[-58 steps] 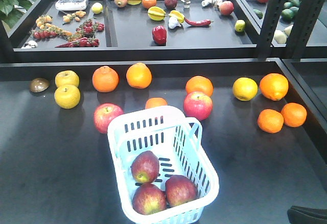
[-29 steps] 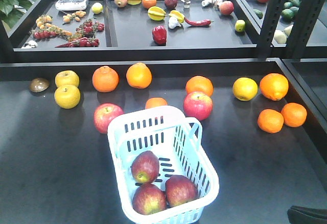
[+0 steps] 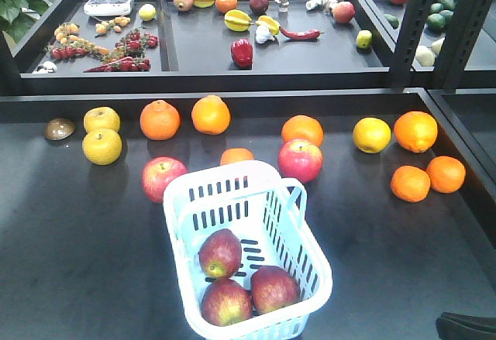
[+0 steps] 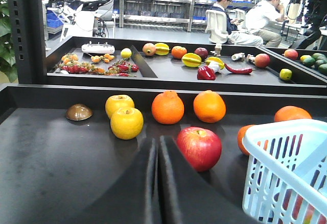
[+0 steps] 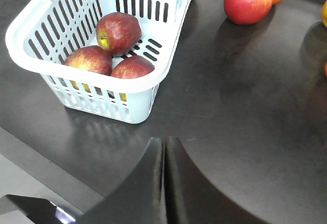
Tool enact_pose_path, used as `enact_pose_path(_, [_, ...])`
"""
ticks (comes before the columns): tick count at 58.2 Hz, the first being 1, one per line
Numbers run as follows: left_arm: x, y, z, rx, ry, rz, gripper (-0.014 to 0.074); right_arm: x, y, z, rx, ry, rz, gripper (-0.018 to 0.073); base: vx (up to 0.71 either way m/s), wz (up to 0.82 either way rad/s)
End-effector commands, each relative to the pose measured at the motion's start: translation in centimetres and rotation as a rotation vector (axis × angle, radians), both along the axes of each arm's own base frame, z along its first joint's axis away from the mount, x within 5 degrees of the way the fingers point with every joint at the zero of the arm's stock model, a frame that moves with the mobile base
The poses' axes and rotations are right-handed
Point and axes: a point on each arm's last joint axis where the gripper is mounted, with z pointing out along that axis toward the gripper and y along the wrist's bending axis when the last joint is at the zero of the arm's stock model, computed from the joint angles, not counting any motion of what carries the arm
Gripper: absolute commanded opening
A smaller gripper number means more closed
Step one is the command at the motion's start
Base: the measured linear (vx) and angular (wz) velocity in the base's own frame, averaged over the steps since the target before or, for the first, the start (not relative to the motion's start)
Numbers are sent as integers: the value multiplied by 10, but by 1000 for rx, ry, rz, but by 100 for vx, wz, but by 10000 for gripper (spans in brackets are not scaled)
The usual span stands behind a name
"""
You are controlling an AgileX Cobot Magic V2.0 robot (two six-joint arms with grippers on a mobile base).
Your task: Pick three apples into basket with both arms
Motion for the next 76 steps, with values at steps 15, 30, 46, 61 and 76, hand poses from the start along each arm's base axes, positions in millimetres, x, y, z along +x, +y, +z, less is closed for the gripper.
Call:
enact_pose_path(15, [-2,2,15,-6,-107,16,-6,4,2,13,33,-77,3,-5,0,0])
enact_pose_path(30, [-2,2,15,-6,-107,16,-6,5,4,0,60,-61,2,-5,0,0])
enact_pose_path(46, [-2,2,15,-6,-107,16,-6,6,7,-28,144,-53,-29,-5,0,0])
enact_pose_path(61, [-2,2,15,-6,-107,16,-6,1,-3,-37,212,-182,-94,-5,0,0])
enact_pose_path(76, [-2,2,15,-6,-107,16,-6,-10,-23,-52,334,-263,-342,-5,0,0])
